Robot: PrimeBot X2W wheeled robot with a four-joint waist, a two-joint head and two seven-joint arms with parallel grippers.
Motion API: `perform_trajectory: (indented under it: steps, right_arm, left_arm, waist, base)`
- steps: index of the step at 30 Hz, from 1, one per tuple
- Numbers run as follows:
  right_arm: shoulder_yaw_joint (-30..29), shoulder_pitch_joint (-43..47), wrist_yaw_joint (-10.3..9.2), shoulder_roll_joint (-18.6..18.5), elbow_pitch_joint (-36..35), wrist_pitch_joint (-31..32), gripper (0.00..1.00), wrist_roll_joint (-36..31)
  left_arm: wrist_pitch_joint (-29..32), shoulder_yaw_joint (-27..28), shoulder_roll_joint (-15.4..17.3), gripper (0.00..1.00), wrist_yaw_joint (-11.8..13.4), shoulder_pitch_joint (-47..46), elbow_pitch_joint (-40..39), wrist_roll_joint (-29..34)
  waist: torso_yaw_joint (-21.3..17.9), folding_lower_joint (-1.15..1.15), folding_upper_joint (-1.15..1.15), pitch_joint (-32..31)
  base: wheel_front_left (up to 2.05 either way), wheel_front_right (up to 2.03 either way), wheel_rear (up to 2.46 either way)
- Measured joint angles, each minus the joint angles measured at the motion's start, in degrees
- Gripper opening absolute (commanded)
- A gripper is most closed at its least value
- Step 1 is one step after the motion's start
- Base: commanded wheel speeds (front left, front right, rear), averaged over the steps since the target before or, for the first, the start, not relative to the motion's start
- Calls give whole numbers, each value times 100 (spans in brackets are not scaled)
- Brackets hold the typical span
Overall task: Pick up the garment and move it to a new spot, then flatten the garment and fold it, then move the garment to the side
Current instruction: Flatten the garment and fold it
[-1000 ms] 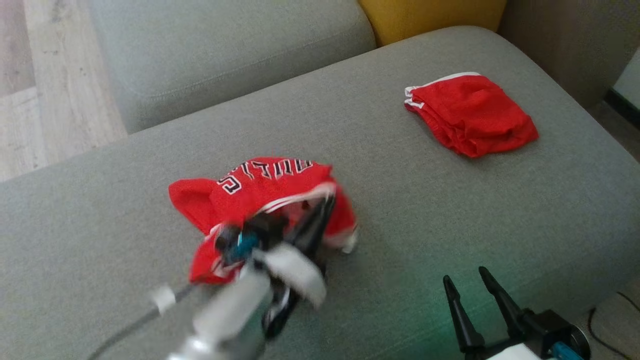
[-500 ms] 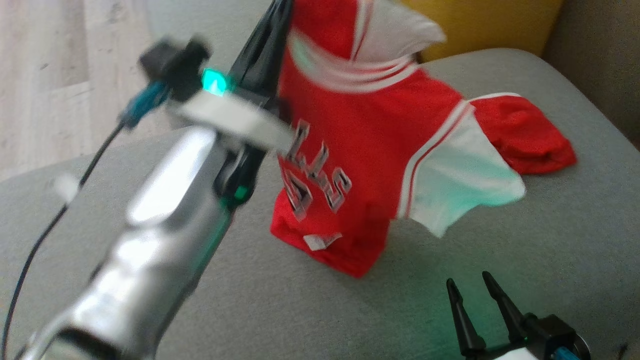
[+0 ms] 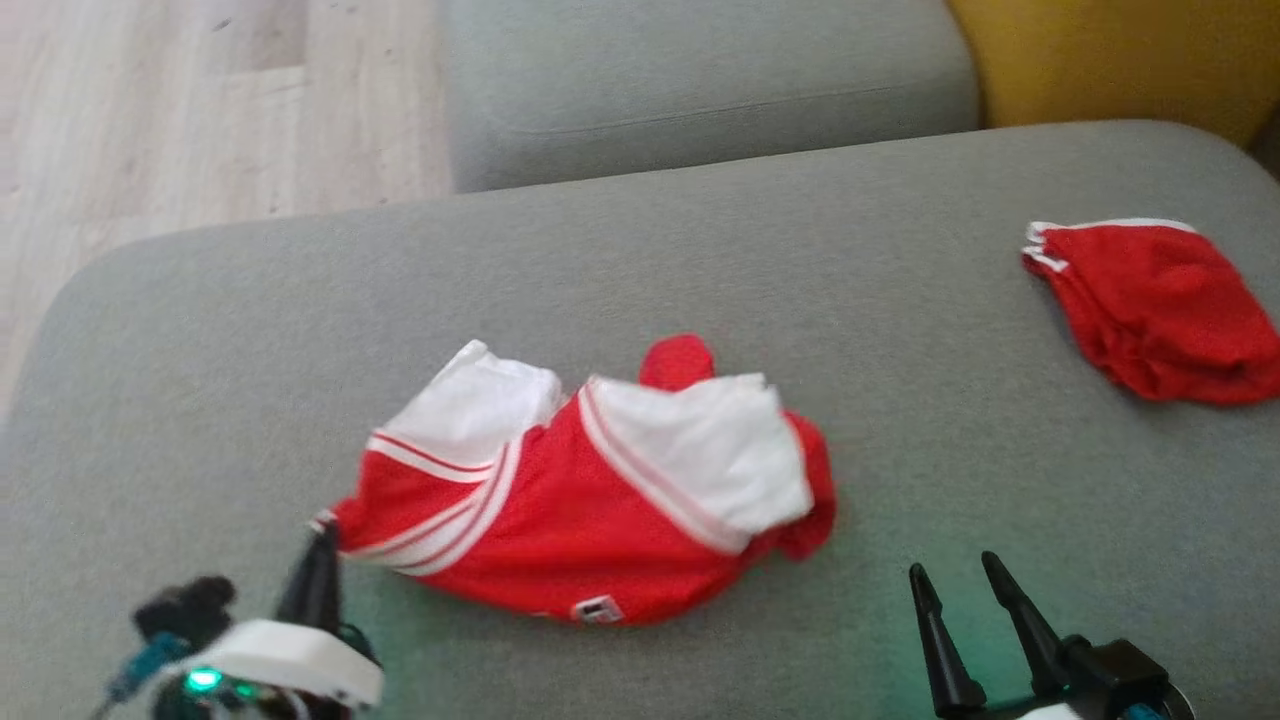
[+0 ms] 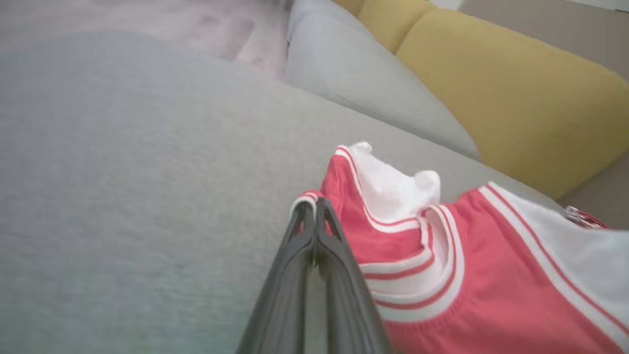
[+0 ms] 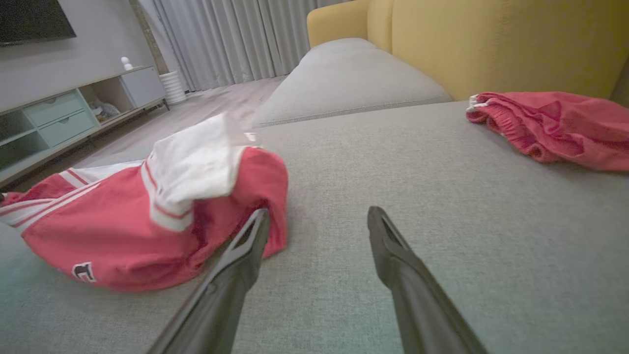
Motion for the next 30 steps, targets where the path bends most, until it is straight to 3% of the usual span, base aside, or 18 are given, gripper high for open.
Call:
perform_trajectory:
  steps: [6, 9, 12, 15, 19, 23, 30]
  right_arm:
    - [1, -14, 1, -22, 9, 0, 100, -1]
    - [3, -20, 1, -26, 9, 0, 100, -1]
    - [3, -19, 0, -27, 12, 0, 100, -1]
    - [5, -20, 0, -29, 13, 0, 100, -1]
    - [63, -19, 1, -29, 76, 0, 100, -2]
    - [180, -32, 1, -25, 79, 0, 100, -8]
    - [342, -173, 0, -23, 112, 0, 100, -7]
  left_arm:
    - [-2, 946, 120, 0, 281, -4, -164, 740]
    - [-2, 1190, 111, 0, 281, 65, -175, 1048]
    - [-2, 1307, 85, 0, 171, 136, -287, 1188]
    - [-8, 1507, -112, 0, -159, 142, -755, 1268]
    - [70, 1116, -413, 0, -377, -339, -1516, 1214]
    - [624, 504, -649, 0, -426, -1715, -2112, 1181]
    - [1066, -368, -1074, 0, -431, -3956, -1866, 1107]
  waist:
    - [264, 0, 0, 53]
    - [301, 0, 0, 55]
    - [309, 0, 0, 46]
    - [315, 0, 0, 28]
    - [273, 0, 0, -34]
    - [83, 0, 0, -84]
    - [-616, 0, 0, -138]
  base:
    - [0, 0, 0]
    - [0, 0, 0]
    - [0, 0, 0]
    - [0, 0, 0]
    - [0, 0, 0]
    - [0, 0, 0]
    - [0, 0, 0]
